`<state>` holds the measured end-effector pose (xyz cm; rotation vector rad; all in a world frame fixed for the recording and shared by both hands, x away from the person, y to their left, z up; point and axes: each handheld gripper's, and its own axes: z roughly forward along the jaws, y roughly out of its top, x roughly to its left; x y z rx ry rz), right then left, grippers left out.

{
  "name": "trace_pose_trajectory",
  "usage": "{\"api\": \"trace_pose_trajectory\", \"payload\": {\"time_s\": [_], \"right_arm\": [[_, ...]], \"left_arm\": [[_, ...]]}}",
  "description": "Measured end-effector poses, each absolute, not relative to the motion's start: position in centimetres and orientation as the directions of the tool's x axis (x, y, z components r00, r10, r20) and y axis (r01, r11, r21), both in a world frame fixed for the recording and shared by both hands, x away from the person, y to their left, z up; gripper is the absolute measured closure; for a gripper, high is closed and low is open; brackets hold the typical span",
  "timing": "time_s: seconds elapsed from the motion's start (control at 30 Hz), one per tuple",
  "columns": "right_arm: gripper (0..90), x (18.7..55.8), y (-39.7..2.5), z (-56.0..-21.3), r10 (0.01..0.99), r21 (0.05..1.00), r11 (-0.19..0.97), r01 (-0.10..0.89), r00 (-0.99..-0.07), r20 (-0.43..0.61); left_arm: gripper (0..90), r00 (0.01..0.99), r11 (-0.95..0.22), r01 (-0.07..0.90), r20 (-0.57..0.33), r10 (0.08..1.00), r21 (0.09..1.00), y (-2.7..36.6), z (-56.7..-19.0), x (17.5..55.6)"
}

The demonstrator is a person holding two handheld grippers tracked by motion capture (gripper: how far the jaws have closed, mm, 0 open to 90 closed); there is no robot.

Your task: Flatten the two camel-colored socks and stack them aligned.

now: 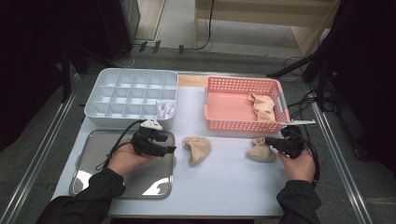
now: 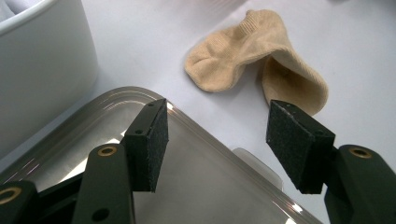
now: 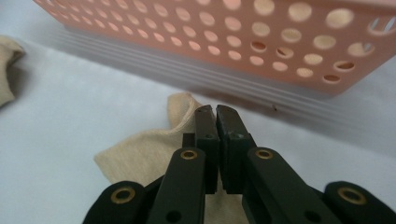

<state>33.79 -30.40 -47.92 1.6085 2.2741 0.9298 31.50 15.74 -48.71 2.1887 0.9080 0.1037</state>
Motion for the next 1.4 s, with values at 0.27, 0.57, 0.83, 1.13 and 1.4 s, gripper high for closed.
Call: {"api": "trace_pose_trajectory", "payload": {"time_s": [0.27,0.57,0.83,1.13,1.4], "right_arm": [[75.3,33.4,-30.5,-48.5,0.896,0.629,0.261,0.733,-0.426,0.125],[71.3,32.7,-31.1,-46.8,0.906,0.656,0.192,0.73,-0.389,0.168],[68.2,31.5,-29.5,-45.0,0.887,0.681,0.206,0.703,-0.428,0.172],[71.2,31.2,-27.6,-45.1,0.865,0.691,0.227,0.686,-0.468,0.18],[58.2,31.1,-26.8,-45.5,0.848,0.702,0.236,0.672,-0.495,0.189]], "left_arm": [[40.5,0.746,-0.473,0.576,-0.192,0.637,0.667,15.6,-48.8,31.5],[40.5,0.751,-0.478,0.572,-0.191,0.632,0.667,15.5,-48.8,31.4],[40.5,0.747,-0.468,0.569,-0.187,0.638,0.676,15.6,-48.6,31.4],[40.5,0.745,-0.465,0.571,-0.189,0.64,0.677,15.7,-48.6,31.4],[40.4,0.743,-0.468,0.572,-0.184,0.643,0.674,15.7,-48.6,31.3]]}}
